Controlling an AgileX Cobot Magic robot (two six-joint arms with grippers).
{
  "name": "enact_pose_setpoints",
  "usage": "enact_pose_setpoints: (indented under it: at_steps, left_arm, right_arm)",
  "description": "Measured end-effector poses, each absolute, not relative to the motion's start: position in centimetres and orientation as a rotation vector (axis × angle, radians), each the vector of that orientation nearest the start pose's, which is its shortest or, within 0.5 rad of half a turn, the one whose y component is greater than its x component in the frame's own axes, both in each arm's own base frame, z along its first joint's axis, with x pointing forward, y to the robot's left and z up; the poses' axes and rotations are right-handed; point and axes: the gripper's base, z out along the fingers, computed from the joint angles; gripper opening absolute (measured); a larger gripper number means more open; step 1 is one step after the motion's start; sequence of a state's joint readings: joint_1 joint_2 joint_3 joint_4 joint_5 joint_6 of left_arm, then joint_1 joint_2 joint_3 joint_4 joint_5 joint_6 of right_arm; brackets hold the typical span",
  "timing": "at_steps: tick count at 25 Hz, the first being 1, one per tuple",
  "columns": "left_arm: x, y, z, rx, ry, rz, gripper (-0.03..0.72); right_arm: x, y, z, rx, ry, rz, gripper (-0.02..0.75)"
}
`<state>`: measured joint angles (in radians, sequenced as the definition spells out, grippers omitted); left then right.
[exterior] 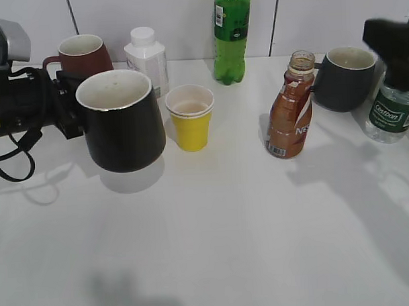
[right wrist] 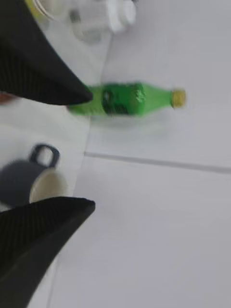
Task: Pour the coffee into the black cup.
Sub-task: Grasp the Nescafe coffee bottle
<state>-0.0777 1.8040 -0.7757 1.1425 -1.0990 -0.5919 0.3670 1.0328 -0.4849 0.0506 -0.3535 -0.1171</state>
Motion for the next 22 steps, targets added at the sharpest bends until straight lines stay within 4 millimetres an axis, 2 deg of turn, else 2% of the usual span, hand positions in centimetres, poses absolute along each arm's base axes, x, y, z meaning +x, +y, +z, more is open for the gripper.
enact_pose_setpoints:
  at_steps: [8, 12, 16, 18, 22]
  left_arm:
    - [31.3, -9.8, 18.5, 0.870, 1.558, -0.774, 0.036]
    - [31.3, -9.8, 18.5, 0.870, 1.558, -0.774, 0.036]
    - [31.3, -9.8, 18.5, 0.870, 1.558, -0.774, 0.036]
    - [31.3, -9.8, 18.5, 0.870, 1.558, -0.774, 0.036]
    - [31.3, -9.8, 18.5, 0.870, 1.558, -0.774, 0.036]
  right_arm:
    - [18.7, 7.1, 23.6, -0.358, 1.719, 0.220, 0.480]
    - [18.9, 7.3, 21.0, -0.386, 1.827, 0.209, 0.480]
    - [19.6, 7.7, 19.3, -0.437, 1.877, 0.202, 0.482]
    - [20.0, 8.0, 18.7, -0.456, 1.870, 0.216, 0.515]
    - [20.9, 8.6, 17.5, -0.421, 1.852, 0.271, 0.641]
